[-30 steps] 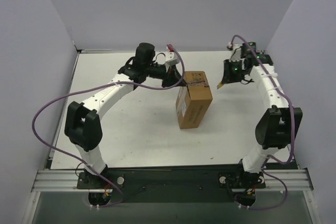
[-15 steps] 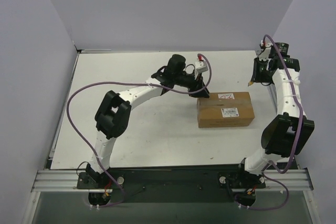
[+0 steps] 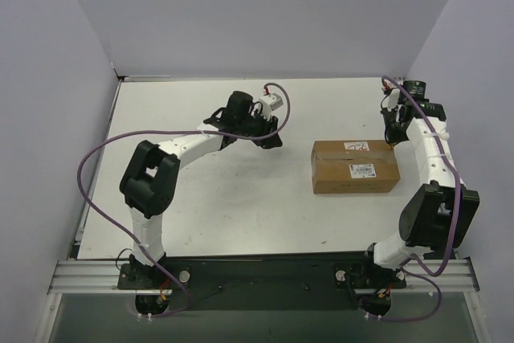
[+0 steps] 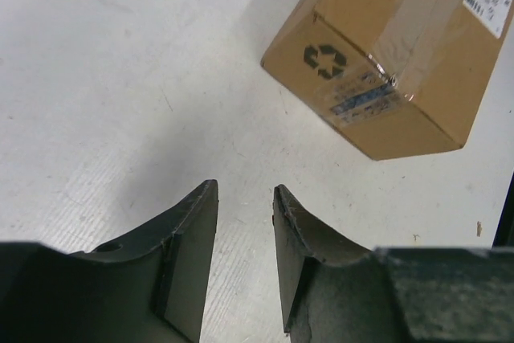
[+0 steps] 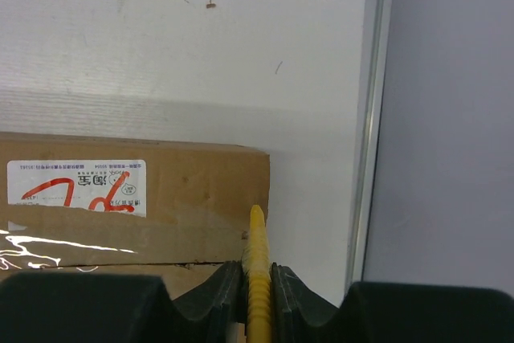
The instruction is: Unpack the express box
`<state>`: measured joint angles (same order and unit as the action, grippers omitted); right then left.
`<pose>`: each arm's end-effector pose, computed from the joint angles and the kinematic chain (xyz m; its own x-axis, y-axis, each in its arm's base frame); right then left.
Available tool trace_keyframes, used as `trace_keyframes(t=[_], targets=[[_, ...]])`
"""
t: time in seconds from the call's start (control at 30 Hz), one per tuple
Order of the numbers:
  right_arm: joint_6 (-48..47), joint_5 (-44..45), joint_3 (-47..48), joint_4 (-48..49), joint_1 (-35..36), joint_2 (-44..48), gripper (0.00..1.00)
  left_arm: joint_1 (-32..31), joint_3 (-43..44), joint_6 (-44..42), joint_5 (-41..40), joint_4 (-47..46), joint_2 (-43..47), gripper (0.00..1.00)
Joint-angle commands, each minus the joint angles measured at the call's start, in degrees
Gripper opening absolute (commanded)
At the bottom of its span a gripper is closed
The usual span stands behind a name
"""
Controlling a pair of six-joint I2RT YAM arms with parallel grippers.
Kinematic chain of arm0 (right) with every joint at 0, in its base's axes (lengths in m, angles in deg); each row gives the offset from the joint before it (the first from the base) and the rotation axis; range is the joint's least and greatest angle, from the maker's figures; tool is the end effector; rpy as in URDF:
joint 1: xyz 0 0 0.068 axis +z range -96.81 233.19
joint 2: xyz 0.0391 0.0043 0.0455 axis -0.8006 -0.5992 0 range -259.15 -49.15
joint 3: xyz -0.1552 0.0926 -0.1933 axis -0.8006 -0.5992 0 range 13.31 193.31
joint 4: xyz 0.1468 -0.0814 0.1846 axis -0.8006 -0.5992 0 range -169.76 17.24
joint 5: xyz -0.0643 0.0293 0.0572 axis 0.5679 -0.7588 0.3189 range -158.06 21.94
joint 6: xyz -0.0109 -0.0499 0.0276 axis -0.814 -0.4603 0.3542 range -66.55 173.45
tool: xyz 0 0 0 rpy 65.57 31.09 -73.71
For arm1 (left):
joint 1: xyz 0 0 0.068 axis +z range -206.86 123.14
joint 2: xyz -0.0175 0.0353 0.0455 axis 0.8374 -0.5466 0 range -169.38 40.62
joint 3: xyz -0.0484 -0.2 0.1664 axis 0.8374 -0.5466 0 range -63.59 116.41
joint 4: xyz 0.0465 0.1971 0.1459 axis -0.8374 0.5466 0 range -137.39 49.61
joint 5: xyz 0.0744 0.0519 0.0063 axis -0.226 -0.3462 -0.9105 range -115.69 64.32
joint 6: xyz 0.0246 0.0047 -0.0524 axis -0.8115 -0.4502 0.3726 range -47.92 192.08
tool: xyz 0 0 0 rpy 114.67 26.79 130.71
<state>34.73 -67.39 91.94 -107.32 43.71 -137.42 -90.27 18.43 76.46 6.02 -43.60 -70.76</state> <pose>0.3295 -0.0556 0.3086 -0.7068 -0.2075 -0.6763 -0.0571 0.9696 -0.2378 0.3525 -0.2586 0.2300 -0.5190 0.2644 -0.8129 0.7984 0.4895 -0.3506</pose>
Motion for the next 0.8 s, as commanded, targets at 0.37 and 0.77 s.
trace_keyframes(t=[0.37,0.77], targets=[[1.84,-4.79,10.04,-6.47,0.33,2.22,0.00,-4.56,5.52,4.23,2.31,-2.91,-8.69,0.43],[-9.93,8.91,-2.77,5.03,-4.14,-0.75,0.00,-4.39,3.33,3.44,3.36,-2.12,-6.84,0.43]])
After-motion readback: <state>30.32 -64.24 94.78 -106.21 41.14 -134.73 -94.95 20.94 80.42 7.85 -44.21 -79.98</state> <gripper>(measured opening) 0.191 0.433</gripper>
